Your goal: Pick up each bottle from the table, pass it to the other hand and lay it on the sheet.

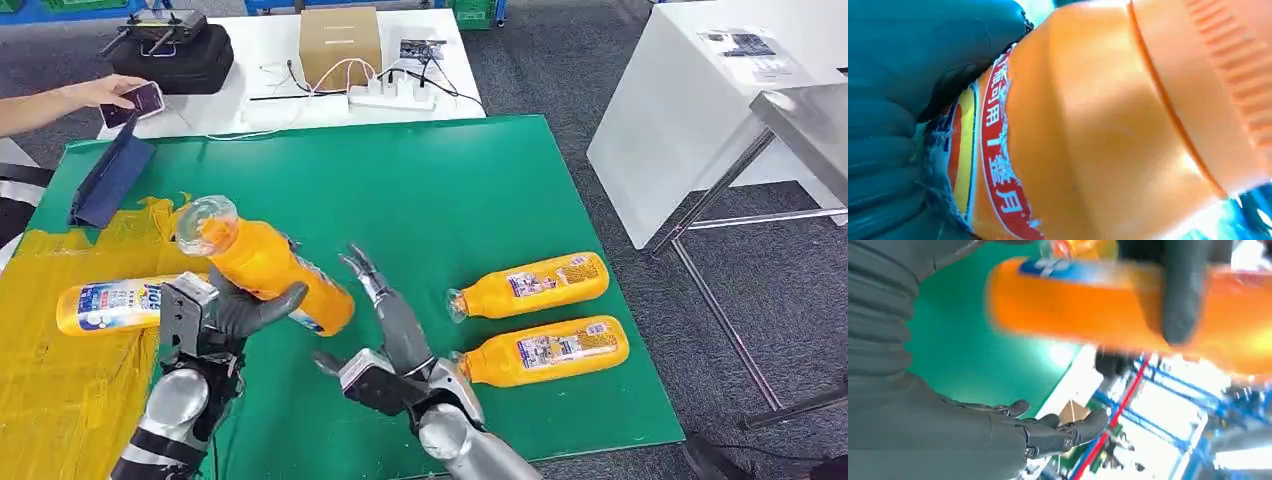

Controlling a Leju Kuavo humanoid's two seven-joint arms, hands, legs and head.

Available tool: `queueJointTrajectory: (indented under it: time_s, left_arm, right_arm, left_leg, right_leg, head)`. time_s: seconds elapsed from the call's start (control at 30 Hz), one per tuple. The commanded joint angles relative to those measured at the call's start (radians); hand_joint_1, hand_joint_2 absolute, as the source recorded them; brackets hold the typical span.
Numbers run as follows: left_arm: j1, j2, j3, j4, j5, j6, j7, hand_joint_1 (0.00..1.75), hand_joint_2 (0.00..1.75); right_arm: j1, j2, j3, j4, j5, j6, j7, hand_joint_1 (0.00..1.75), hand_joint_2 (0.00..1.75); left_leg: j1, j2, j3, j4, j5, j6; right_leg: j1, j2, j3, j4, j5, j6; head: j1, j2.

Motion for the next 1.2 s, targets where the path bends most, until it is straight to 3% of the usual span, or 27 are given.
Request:
queueJointTrajectory:
  time_s: [0.03,0.13,0.23,0.3,0.43,0.53,0.77,1.2]
  left_arm:
    - [-0.112,0.086,0.065,0.134,-0.510,0.307,0.073,1.75,1.75]
    - [-0.142,0.144,0.048,0.190,-0.816,0.349,0.196,1.75,1.75]
    - [-0.191,0.232,0.020,0.271,-1.023,0.217,0.303,1.75,1.75]
    - [-0.217,0.277,0.019,0.311,-1.091,0.163,0.334,1.75,1.75]
    - [-0.237,0.307,0.010,0.335,-1.127,0.116,0.347,1.75,1.75]
    - [-0.283,0.391,-0.010,0.404,-1.199,0.033,0.378,1.75,1.75]
    - [-0.416,0.456,-0.088,0.586,-1.245,-0.073,0.370,1.75,1.75]
    - [-0.461,0.550,-0.127,0.649,-1.191,-0.171,0.369,1.75,1.75]
  right_arm:
    - [0.070,-0.064,-0.099,-0.226,0.018,-0.016,0.022,0.00,1.75]
    - [0.095,-0.078,-0.131,-0.291,0.030,-0.016,0.037,0.00,1.75]
    - [0.125,-0.092,-0.187,-0.364,0.044,-0.024,0.048,0.00,1.75]
    - [0.144,-0.105,-0.223,-0.401,0.077,-0.031,0.058,0.00,1.75]
    - [0.152,-0.115,-0.249,-0.418,0.112,-0.043,0.067,0.00,1.75]
    - [0.162,-0.150,-0.325,-0.450,0.145,-0.072,0.107,0.00,1.75]
    - [0.187,-0.131,-0.396,-0.451,0.142,-0.057,0.101,0.00,1.75]
    - [0.184,-0.122,-0.398,-0.395,0.151,-0.065,0.104,0.00,1.75]
  left_leg:
    - [0.000,-0.001,0.007,0.001,-0.003,0.000]
    - [0.001,-0.002,0.007,0.000,-0.003,0.000]
    - [0.000,-0.001,0.006,0.000,-0.002,0.000]
    - [0.000,-0.001,0.004,0.000,-0.001,0.000]
    - [0.001,0.000,0.005,0.001,-0.002,0.000]
    - [0.000,0.000,0.005,0.001,-0.002,0.000]
    - [0.001,-0.002,0.004,0.001,-0.001,0.000]
    - [0.001,0.002,0.004,0.000,-0.002,0.000]
  right_leg:
    - [0.001,-0.001,0.007,0.001,-0.003,-0.003]
    - [0.001,-0.002,0.008,0.000,-0.004,-0.003]
    - [0.001,-0.001,0.006,0.000,-0.002,-0.003]
    - [0.000,-0.001,0.004,0.000,-0.001,-0.002]
    - [0.001,0.000,0.004,0.000,-0.002,-0.003]
    - [0.001,0.000,0.003,0.001,-0.002,-0.003]
    - [0.001,-0.002,0.004,0.001,-0.002,-0.003]
    - [0.001,0.002,0.003,0.000,-0.001,-0.002]
  head:
    - [0.000,0.000]
    - [0.000,0.000]
    - [0.000,0.000]
    - [0.000,0.000]
    - [0.000,0.000]
    - [0.000,0.000]
    - [0.000,0.000]
    - [0.000,0.000]
